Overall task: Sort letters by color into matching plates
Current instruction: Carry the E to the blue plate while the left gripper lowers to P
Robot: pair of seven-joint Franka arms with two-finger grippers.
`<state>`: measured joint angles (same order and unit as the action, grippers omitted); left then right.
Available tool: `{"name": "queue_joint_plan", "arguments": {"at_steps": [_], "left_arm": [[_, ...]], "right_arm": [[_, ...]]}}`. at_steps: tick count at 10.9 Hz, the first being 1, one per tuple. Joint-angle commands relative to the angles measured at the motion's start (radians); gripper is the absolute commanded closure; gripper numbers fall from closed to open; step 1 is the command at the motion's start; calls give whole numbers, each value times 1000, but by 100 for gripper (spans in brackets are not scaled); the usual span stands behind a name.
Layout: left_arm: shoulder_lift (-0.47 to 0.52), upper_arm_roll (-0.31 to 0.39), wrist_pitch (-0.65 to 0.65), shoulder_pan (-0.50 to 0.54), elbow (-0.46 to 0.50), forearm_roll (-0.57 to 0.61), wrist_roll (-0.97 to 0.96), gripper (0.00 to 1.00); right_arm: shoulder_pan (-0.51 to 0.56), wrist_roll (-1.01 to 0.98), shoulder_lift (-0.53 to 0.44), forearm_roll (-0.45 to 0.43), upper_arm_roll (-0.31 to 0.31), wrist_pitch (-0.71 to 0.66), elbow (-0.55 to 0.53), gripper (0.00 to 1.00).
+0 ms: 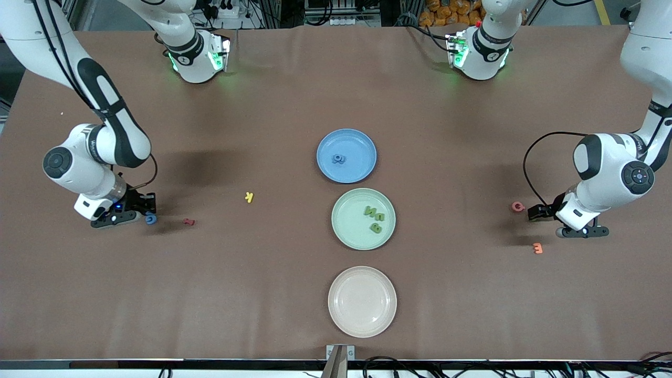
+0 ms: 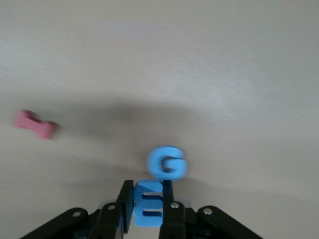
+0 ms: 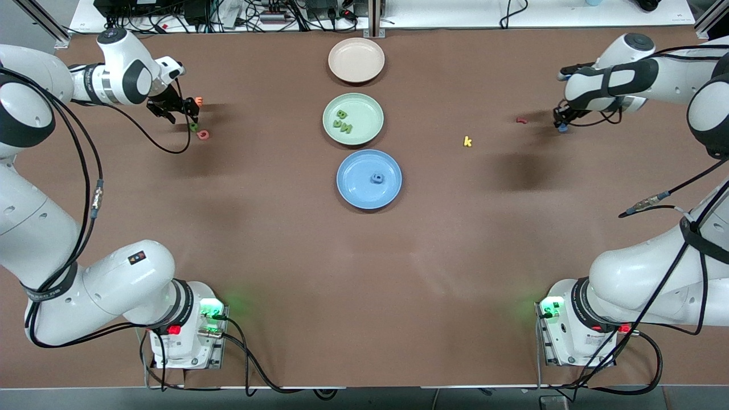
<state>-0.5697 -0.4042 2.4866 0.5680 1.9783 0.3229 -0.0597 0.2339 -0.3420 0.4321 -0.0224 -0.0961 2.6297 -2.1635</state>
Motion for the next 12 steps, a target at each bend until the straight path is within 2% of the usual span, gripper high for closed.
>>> {"name": "queue_joint_plan", "arguments": {"at_steps": [1,4,7,9,12], "left_arm": [[-2,-10,3,0,-10,25,0,21],[-16,-8,6,-4,-10,25,-2,22],[-33,-8,23,-5,-12,25,-2,33],[-38,-8,23,-7,-13,27,-2,36],[-50,-8,25,-5,-24,53,-3,50]], "right_arm": [[-97,226,-52,3,-40,-45,-13,83],[-307,484,-64,4,-33,-65,4,83],[-488,705,-58,6,-31,-112,51,83],[-600,814,-52,7,-33,-112,76,83],[-753,949,-14,9,-34,-112,144,83]]}}
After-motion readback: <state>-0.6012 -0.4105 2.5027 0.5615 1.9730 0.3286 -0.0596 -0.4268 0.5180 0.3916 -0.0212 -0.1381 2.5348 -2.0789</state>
